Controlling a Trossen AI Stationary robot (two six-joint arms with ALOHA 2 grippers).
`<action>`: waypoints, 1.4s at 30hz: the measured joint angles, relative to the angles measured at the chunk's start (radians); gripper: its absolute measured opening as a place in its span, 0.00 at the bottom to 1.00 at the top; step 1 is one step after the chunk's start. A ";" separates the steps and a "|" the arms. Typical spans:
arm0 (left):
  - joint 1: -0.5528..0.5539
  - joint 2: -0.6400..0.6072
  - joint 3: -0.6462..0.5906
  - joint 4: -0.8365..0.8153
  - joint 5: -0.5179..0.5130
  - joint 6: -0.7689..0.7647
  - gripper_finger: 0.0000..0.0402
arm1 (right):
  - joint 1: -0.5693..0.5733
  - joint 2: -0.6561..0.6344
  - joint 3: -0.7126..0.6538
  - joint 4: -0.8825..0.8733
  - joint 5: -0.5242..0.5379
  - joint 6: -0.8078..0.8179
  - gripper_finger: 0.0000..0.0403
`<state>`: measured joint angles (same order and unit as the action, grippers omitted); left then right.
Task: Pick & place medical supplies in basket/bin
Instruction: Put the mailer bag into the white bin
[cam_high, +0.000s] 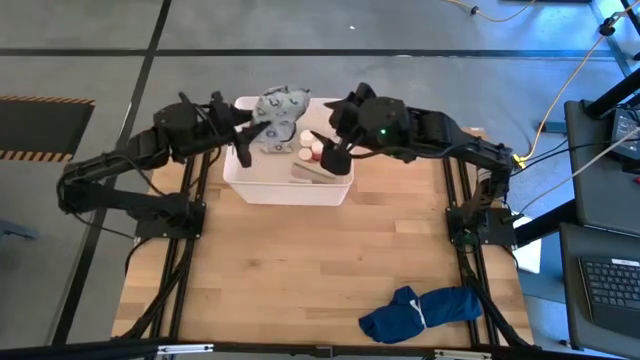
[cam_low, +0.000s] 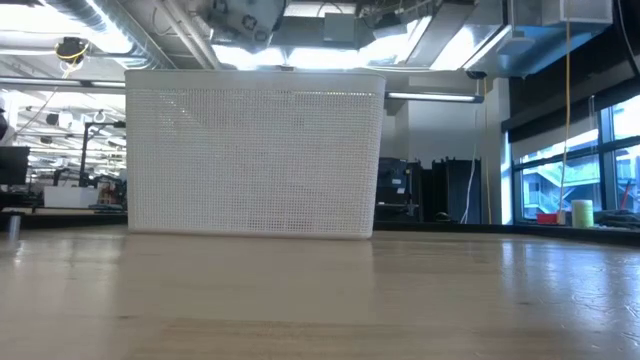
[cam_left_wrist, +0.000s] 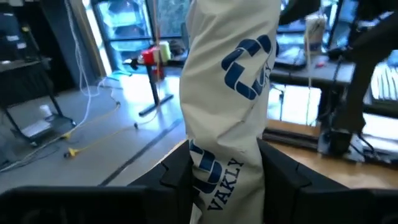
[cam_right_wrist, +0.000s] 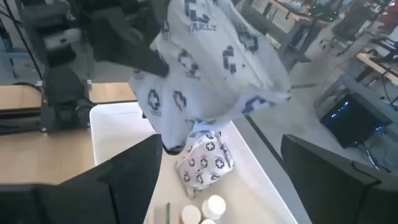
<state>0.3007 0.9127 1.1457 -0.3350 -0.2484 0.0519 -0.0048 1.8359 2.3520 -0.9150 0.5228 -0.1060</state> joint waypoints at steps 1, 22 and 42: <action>0.018 -0.016 -0.033 0.034 0.013 -0.015 0.30 | 0.004 -0.001 0.000 -0.001 0.000 -0.001 0.81; 0.278 -0.033 -0.558 0.385 0.067 -0.348 0.31 | 0.017 0.011 -0.001 -0.096 -0.001 0.050 0.81; 0.277 0.070 -0.557 0.382 0.023 -0.354 0.32 | 0.017 0.011 -0.001 -0.110 -0.001 0.053 0.81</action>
<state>0.5781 0.9825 0.5889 0.0471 -0.2255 -0.3022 0.0120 1.8469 2.3508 -1.0248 0.5220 -0.0528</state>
